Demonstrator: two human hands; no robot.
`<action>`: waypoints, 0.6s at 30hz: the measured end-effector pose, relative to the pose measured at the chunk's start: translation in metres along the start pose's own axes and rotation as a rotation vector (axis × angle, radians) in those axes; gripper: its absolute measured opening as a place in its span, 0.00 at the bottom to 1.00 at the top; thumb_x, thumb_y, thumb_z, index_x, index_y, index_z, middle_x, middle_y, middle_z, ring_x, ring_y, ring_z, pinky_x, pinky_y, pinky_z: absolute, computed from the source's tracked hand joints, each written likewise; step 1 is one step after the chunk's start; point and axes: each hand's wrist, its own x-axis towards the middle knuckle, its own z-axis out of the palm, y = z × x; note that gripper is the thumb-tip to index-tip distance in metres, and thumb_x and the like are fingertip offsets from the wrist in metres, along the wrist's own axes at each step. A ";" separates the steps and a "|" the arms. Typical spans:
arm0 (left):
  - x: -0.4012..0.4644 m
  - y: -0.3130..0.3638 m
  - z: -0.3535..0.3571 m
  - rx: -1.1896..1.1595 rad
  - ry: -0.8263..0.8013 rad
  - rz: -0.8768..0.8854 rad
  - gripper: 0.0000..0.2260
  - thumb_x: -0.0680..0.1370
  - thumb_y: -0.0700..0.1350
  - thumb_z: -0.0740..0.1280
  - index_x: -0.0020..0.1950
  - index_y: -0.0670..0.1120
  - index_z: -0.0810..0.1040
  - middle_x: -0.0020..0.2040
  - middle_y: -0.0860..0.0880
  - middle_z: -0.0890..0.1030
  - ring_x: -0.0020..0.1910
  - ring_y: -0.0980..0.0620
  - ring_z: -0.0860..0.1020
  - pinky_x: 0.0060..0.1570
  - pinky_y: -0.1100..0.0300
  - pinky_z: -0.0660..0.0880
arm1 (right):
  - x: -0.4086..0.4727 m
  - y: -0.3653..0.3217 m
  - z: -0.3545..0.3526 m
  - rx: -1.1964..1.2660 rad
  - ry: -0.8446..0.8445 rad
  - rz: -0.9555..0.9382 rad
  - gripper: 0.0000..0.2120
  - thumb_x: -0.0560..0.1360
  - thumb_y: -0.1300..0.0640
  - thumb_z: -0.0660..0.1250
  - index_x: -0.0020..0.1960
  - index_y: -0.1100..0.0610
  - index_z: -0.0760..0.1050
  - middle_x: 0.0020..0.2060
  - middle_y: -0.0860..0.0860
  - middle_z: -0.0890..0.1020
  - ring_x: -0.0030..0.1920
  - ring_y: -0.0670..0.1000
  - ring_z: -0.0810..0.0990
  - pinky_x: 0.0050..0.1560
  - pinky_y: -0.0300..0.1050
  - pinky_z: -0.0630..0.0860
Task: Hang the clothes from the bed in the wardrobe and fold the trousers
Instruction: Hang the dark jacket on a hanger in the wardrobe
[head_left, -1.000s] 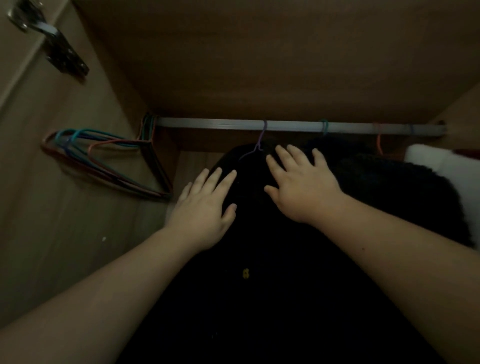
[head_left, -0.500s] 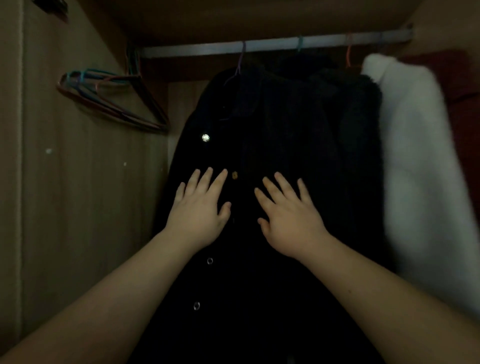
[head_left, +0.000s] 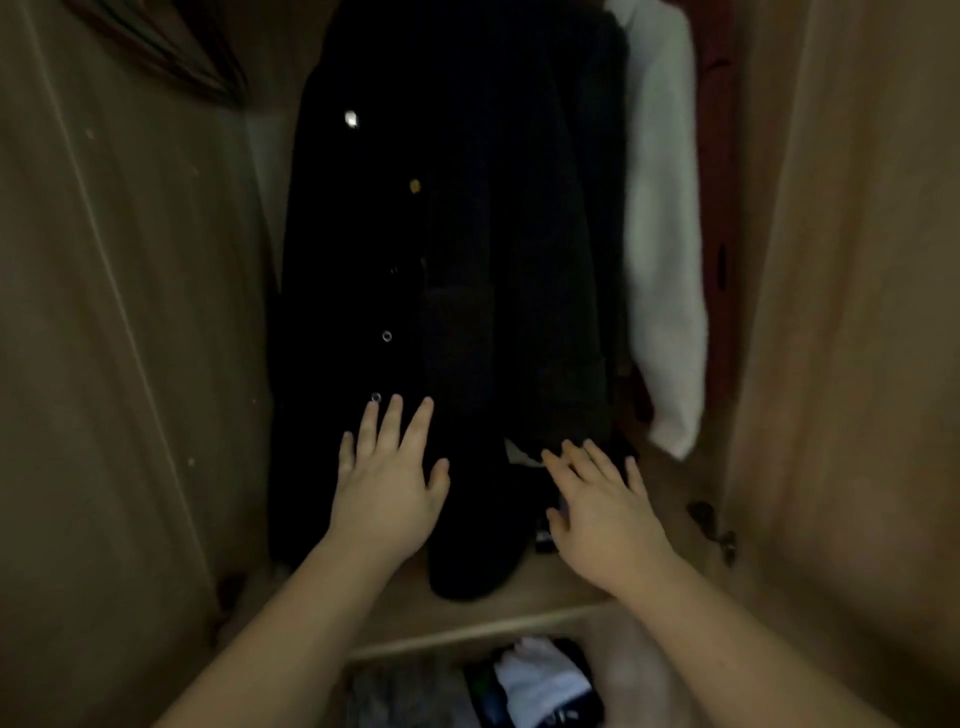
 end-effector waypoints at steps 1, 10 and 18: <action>-0.018 0.003 0.003 -0.019 -0.011 0.001 0.30 0.83 0.59 0.54 0.82 0.58 0.44 0.83 0.49 0.48 0.81 0.46 0.42 0.79 0.44 0.45 | -0.021 0.002 0.002 -0.006 -0.017 0.021 0.33 0.81 0.46 0.56 0.82 0.45 0.46 0.81 0.47 0.53 0.81 0.51 0.46 0.78 0.61 0.46; -0.156 0.056 0.031 -0.036 -0.167 0.135 0.31 0.83 0.58 0.55 0.82 0.56 0.44 0.83 0.49 0.48 0.81 0.46 0.43 0.79 0.45 0.45 | -0.177 0.018 0.006 -0.020 -0.007 0.127 0.34 0.81 0.42 0.57 0.82 0.45 0.44 0.82 0.49 0.50 0.81 0.53 0.44 0.79 0.62 0.47; -0.263 0.161 0.050 -0.096 -0.253 0.383 0.30 0.79 0.60 0.51 0.81 0.53 0.56 0.80 0.45 0.60 0.80 0.42 0.54 0.76 0.39 0.57 | -0.342 0.074 -0.009 -0.042 -0.063 0.365 0.31 0.81 0.41 0.49 0.82 0.46 0.47 0.82 0.50 0.51 0.81 0.53 0.45 0.78 0.60 0.44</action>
